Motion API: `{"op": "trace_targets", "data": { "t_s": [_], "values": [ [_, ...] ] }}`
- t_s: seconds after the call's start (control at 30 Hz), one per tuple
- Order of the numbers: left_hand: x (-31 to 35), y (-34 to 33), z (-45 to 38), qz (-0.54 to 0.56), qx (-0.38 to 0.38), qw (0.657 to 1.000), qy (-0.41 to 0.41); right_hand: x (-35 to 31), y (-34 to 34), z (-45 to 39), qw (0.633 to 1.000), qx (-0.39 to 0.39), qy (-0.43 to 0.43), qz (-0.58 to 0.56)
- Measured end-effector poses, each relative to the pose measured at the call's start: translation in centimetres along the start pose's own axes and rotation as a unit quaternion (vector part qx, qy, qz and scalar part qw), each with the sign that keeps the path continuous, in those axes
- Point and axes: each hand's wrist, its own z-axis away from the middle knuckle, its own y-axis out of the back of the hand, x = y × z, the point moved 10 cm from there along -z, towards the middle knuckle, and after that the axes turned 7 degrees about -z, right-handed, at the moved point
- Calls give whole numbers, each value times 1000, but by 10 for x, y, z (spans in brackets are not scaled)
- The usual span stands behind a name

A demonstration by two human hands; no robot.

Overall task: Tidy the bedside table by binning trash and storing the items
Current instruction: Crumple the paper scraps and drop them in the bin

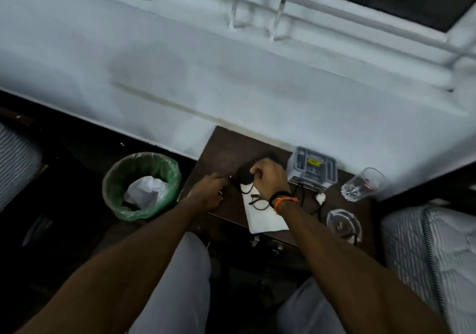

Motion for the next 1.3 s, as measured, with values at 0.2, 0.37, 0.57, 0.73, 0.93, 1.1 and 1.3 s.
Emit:
{"op": "trace_targets", "data": {
  "t_s": [0.2, 0.37, 0.57, 0.73, 0.93, 1.1, 1.3],
  "values": [
    [22, 1, 2, -5, 49, 998, 38, 58, 42, 33, 998, 34, -44, 9],
    [26, 32, 2, 100, 134, 980, 106, 109, 97, 61, 980, 164, -113, 18],
    [56, 51, -3, 209, 173, 957, 102, 177, 137, 88, 953, 196, -231, 25],
    [92, 60, -19, 223, 163, 959, 63, 203, 118, 80, 966, 58, -252, 29],
    [124, 49, -34, 191, 131, 972, 28, 232, 95, 78, 962, -80, -249, 82],
    [117, 47, -39, 185, 121, 974, 41, 238, 91, 71, 956, -91, -241, 142],
    [93, 54, -33, 207, 148, 964, 81, 228, 117, 65, 958, 39, -249, 138]
  ]
}}
